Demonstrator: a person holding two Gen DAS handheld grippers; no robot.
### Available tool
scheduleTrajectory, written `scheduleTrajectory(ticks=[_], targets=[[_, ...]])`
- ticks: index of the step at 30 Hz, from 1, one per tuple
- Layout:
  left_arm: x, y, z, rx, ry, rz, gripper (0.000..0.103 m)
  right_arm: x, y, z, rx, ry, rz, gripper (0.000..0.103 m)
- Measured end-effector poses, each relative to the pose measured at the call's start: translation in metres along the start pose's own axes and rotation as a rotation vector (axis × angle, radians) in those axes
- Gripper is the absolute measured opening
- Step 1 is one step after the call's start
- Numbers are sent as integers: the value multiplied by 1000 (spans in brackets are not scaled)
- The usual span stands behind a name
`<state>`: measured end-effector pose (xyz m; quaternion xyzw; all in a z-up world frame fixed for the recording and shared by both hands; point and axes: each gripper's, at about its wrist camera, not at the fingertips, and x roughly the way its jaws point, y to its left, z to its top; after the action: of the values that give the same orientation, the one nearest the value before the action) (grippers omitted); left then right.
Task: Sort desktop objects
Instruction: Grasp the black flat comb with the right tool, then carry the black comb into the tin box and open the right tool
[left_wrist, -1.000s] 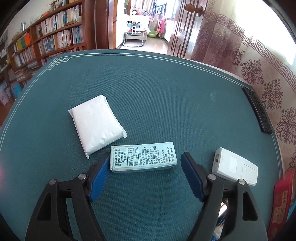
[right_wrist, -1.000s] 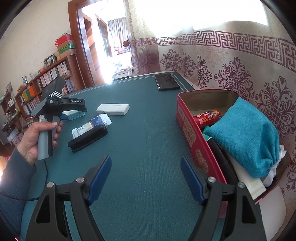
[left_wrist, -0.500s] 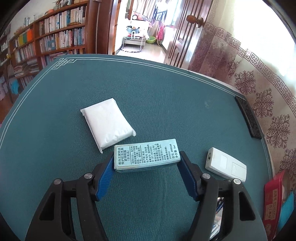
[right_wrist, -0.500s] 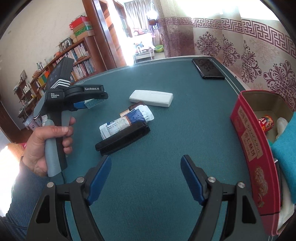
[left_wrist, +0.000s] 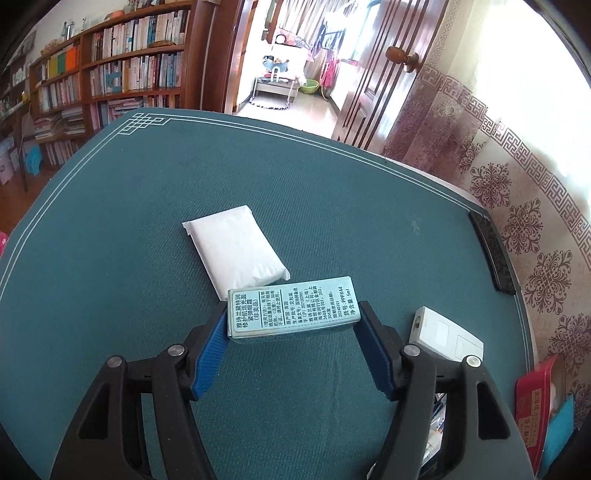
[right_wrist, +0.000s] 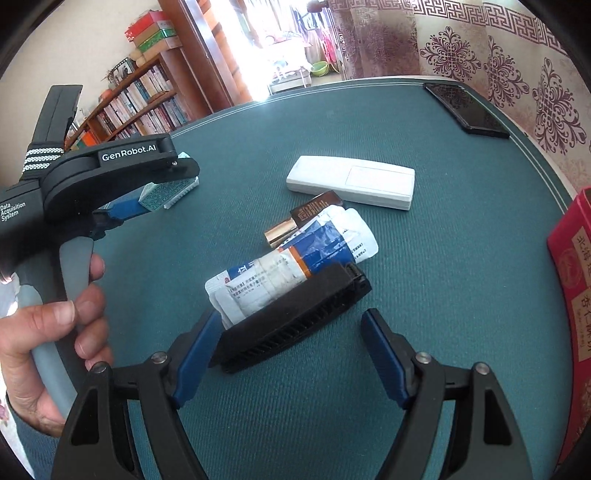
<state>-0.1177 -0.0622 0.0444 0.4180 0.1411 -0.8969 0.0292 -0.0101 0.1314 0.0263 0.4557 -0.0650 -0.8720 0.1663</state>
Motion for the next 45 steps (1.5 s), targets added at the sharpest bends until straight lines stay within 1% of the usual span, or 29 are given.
scheduleTrajectory(ticks=[5,9,12,13,16,18,21,26,29,33,36,37,38,40,41,43,44,45], targets=[[0,-2,-2,6,10,-7,70,-12,-13,-6,-1,-12,-38,81],[-1,-5,-4,16,12,-7,70,-22,-22,-10,-8,-24,-101,81],[0,-8,-6,22,16,-10,70,-31,-26,-10,-14,-38,-176,81],[0,-9,-6,23,18,-12,70,-33,-26,-9,-11,-40,-178,81],[-1,-10,-7,29,17,-14,70,-29,-20,-3,13,-33,-100,81],[-3,-11,-7,34,12,-11,70,-22,-11,1,2,-30,-77,81],[-3,-13,-7,39,10,-12,70,-10,1,0,-24,-12,-80,81],[-3,-16,-9,57,5,-4,70,6,8,0,-36,30,-92,81],[-2,-16,-9,57,10,-8,70,7,10,-1,-62,30,-113,81],[-2,-16,-9,56,12,-6,70,2,1,-6,-77,28,-138,80],[-2,-17,-9,57,12,-5,70,-4,-7,-12,-85,13,-171,67],[-1,-17,-9,59,13,-5,70,-6,-10,-14,-82,11,-175,60],[-1,-19,-9,62,14,-6,70,-9,-13,-15,-83,6,-183,56],[-2,-21,-10,69,13,-7,70,-11,-18,-16,-84,1,-194,44],[-2,-22,-11,74,12,-8,70,-12,-19,-16,-84,0,-196,41],[-3,-25,-11,83,10,-11,70,-11,-18,-10,-87,-3,-204,34],[-4,-27,-12,87,8,-14,70,-9,-17,-9,-89,-7,-208,32],[-5,-28,-12,92,7,-17,70,-9,-17,-9,-93,-13,-216,26]])
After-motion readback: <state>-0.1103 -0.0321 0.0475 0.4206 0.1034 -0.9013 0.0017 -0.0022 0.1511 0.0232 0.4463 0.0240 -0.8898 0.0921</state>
